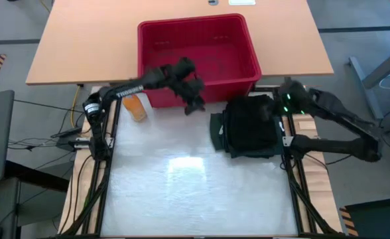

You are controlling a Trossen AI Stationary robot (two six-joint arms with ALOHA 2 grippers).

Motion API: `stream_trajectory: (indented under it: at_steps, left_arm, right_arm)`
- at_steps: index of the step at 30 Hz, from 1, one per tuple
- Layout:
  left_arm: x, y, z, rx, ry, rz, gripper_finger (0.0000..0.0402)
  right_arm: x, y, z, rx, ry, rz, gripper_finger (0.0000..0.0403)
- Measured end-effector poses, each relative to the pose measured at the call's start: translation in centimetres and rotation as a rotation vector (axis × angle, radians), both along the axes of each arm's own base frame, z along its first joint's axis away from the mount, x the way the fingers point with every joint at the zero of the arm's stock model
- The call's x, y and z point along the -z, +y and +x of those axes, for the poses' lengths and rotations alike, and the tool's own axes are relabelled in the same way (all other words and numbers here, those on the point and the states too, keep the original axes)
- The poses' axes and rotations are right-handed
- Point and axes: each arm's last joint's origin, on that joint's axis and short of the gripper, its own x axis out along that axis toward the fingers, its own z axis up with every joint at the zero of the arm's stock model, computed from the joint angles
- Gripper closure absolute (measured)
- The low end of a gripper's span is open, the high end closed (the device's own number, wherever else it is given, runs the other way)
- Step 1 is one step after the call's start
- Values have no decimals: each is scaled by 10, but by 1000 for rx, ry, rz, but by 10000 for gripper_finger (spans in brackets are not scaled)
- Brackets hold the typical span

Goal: Fold Laundry from Bin
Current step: Put the folded clothes into the red laundry bin

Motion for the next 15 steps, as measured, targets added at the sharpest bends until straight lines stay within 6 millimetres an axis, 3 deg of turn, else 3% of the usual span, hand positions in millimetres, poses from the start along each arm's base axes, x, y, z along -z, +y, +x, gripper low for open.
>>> stream_trajectory:
  at_steps: [3,8,12,15]
  left_arm:
    - [36,-12,10,-10,-74,-157,216]
    - [89,-22,12,-148,-196,-404,214]
    - [122,-41,12,-262,-167,-398,204]
    - [133,-54,14,-364,-144,-336,190]
  right_arm:
    - [19,16,-16,62,66,113,148]
    - [49,22,-35,211,159,113,147]
    - [74,20,-45,324,213,141,147]
    - [92,17,-47,356,269,188,147]
